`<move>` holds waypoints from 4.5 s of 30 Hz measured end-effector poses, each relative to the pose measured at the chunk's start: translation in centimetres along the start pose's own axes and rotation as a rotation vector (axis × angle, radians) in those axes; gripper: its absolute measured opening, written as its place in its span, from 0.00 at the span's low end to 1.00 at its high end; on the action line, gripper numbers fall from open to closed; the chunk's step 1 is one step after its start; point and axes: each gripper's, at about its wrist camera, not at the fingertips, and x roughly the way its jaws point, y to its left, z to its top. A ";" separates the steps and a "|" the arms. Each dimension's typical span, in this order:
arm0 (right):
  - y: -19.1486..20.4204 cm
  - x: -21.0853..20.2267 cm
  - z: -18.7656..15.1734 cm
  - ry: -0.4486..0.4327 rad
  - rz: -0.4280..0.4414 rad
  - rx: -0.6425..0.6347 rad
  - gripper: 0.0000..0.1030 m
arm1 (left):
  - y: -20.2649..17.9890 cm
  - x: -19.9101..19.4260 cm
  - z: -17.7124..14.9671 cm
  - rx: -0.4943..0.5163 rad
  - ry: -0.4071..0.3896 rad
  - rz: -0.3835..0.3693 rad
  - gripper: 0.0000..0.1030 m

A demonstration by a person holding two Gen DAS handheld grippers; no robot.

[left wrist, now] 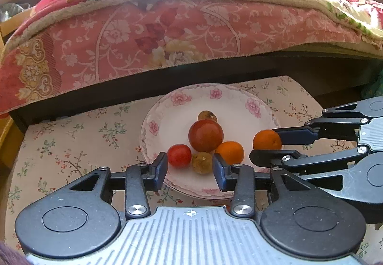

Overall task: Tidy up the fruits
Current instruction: 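Lower both fruits over the plate and open both tools to release them, then withdraw both tools from the plate toward the loose fruit, then grasp a red tomato with the left tool while the right tool grasps a cherry tomato, then lift both tomatoes and carry them toward the plate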

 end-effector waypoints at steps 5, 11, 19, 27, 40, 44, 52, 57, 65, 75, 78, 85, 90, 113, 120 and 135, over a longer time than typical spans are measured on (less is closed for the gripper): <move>-0.4 -0.3 0.2 -0.016 -0.012 0.009 0.33 | 0.1 -0.4 0.2 -0.006 -0.011 -0.001 0.49; -0.8 -0.9 0.4 -0.036 -0.027 0.025 0.33 | 0.2 -0.7 0.2 -0.010 -0.012 0.000 0.50; 0.6 -2.1 -0.2 -0.027 0.024 0.000 0.33 | 0.1 -2.0 -0.4 -0.003 -0.008 -0.007 0.50; 2.5 -3.8 -2.2 0.013 0.103 -0.032 0.33 | 0.4 -4.2 -2.4 -0.012 0.011 -0.002 0.51; 4.6 -2.5 -4.2 0.100 0.174 -0.091 0.33 | 0.5 -5.1 -5.5 0.023 0.083 -0.024 0.54; 4.9 -1.7 -4.1 0.108 0.186 -0.095 0.33 | 0.7 -4.9 -5.7 0.030 0.091 -0.028 0.54; 5.0 -0.2 -3.6 0.114 0.164 -0.095 0.34 | 1.3 -3.8 -6.3 0.033 0.117 -0.023 0.55; 4.9 0.8 -3.8 0.133 0.168 -0.088 0.34 | 1.4 -2.8 -6.2 0.037 0.122 -0.022 0.55; 4.5 0.9 -3.9 0.135 0.152 -0.090 0.32 | 1.4 -1.5 -6.1 0.025 0.130 -0.036 0.53; 4.0 0.5 -4.1 0.142 0.136 -0.078 0.32 | 0.6 -1.5 -6.3 0.041 0.143 -0.040 0.39; 3.8 0.0 -4.4 0.147 0.132 -0.072 0.32 | 0.3 -1.9 -6.5 0.039 0.156 -0.049 0.39; 3.8 -2.3 -5.7 0.171 0.124 -0.066 0.32 | -1.6 -3.8 -7.6 0.055 0.174 -0.083 0.39; 4.4 -4.5 -7.6 0.201 0.125 -0.064 0.32 | -3.1 -5.0 -8.7 0.071 0.186 -0.110 0.39; 4.2 -5.8 -9.4 0.186 0.144 -0.061 0.44 | -3.8 -5.0 -9.7 0.143 0.188 -0.122 0.61; 4.5 -5.7 -9.3 0.178 0.136 -0.089 0.44 | -4.2 -4.9 -9.8 0.156 0.182 -0.126 0.59; 4.6 -5.4 -9.1 0.192 0.118 -0.099 0.31 | -4.5 -5.0 -9.7 0.170 0.187 -0.148 0.39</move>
